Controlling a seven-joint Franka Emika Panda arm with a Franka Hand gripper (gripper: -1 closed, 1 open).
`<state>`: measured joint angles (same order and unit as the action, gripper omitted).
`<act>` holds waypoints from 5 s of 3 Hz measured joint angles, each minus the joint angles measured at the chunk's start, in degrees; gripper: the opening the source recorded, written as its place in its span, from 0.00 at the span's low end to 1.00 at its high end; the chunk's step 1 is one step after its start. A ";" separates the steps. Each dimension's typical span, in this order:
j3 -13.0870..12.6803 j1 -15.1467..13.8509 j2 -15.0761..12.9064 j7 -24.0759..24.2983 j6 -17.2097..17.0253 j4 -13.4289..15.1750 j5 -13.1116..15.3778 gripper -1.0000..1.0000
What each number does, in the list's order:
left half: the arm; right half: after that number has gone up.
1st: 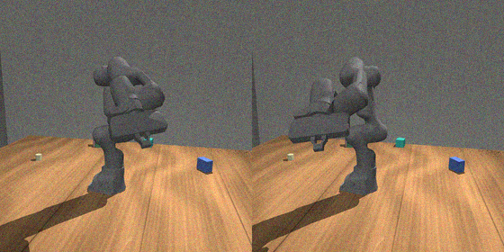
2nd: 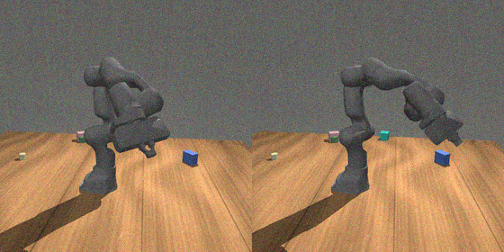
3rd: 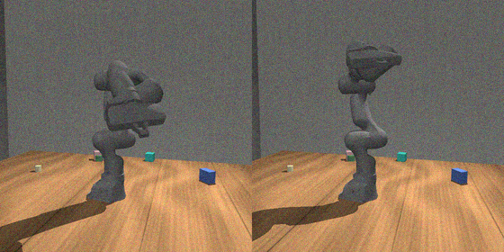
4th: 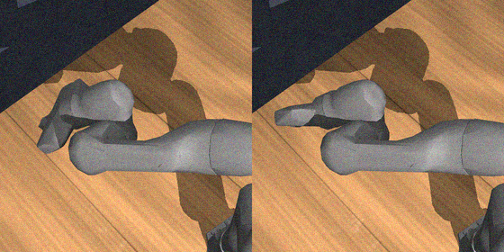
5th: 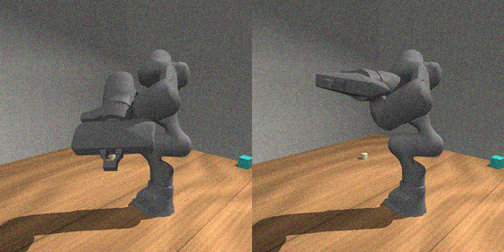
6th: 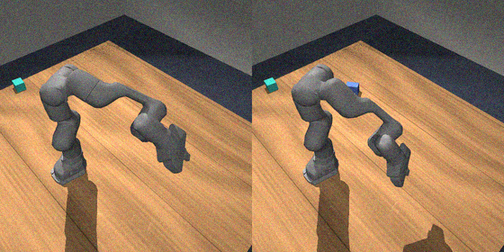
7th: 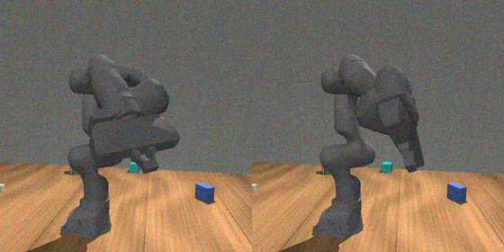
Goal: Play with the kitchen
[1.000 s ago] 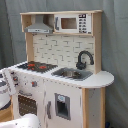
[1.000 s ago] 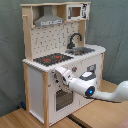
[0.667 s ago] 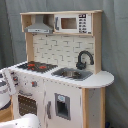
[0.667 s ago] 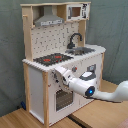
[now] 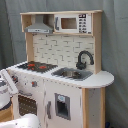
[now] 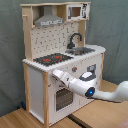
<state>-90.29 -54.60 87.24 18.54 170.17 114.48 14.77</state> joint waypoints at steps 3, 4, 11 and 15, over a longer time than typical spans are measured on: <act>0.05 0.25 0.00 -18.05 -1.11 0.00 6.31 0.00; 0.11 0.32 0.00 -24.65 -1.51 0.00 9.16 0.00; -0.47 9.19 -2.36 -36.38 -10.12 2.91 21.75 1.00; -2.81 26.32 -3.06 -30.22 -20.14 12.17 19.33 1.00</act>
<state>-93.10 -28.28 84.17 -11.68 150.03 126.65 34.10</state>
